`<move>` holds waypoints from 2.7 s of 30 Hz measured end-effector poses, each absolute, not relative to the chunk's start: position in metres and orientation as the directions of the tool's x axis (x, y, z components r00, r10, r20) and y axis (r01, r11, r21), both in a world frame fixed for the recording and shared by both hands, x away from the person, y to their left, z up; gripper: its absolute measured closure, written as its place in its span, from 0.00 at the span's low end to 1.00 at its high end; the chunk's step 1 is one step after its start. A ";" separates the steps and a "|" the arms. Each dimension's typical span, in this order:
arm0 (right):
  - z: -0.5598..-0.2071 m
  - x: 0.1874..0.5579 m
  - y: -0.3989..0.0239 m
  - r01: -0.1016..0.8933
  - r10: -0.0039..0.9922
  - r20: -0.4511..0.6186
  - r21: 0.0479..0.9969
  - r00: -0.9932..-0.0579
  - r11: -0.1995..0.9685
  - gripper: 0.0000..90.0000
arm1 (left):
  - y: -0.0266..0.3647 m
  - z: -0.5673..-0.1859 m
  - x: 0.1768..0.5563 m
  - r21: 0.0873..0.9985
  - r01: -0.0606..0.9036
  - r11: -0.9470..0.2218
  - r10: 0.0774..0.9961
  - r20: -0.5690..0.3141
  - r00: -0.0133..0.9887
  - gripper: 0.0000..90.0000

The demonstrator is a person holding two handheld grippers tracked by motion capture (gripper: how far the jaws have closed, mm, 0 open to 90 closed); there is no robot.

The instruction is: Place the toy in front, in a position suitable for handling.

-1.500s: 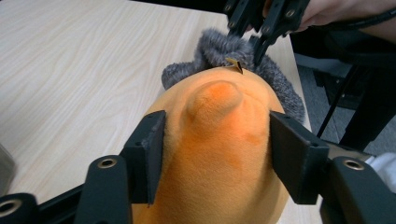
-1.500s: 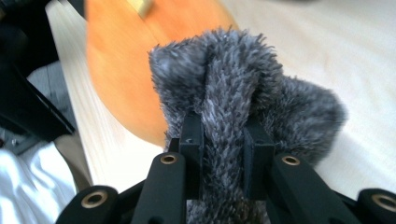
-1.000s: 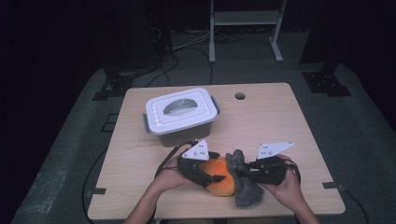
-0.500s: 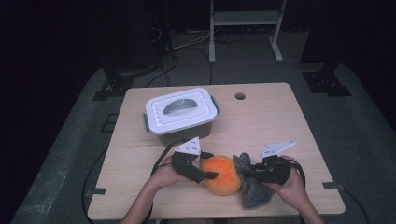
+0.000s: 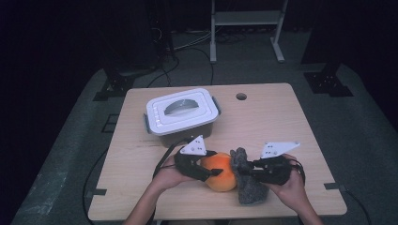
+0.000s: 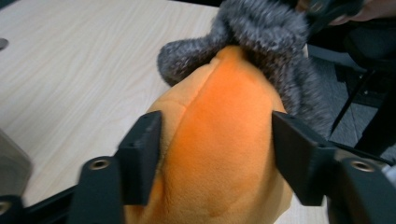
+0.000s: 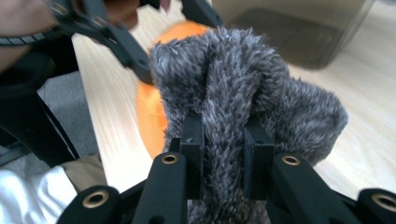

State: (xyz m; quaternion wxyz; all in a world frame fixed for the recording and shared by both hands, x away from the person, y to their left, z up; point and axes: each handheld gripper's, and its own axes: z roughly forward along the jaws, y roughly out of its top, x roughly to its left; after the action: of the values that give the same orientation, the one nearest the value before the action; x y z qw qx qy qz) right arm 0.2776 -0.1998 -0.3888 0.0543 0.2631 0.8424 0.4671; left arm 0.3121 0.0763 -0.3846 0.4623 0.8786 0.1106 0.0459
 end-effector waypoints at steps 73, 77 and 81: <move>-0.396 0.282 -0.204 0.424 0.463 0.222 0.814 -0.858 0.396 0.82 | 0.084 -0.397 0.316 0.839 0.108 -0.533 0.122 -0.050 0.991 0.29; -0.401 0.283 -0.206 0.433 0.455 0.234 0.806 -0.859 0.403 0.82 | 0.085 -0.399 0.319 0.840 0.129 -0.527 0.117 -0.079 0.990 0.26; -0.405 0.285 -0.210 0.451 0.450 0.255 0.794 -0.856 0.408 0.82 | 0.085 -0.400 0.317 0.838 0.111 -0.534 0.109 -0.062 0.992 0.32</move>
State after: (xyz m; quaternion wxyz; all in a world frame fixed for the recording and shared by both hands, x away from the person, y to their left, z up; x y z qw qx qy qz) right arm 0.2851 -0.2104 -0.4051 -0.0005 0.2687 0.8390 0.4732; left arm 0.3169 0.0848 -0.3999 0.4784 0.8759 0.0629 -0.0013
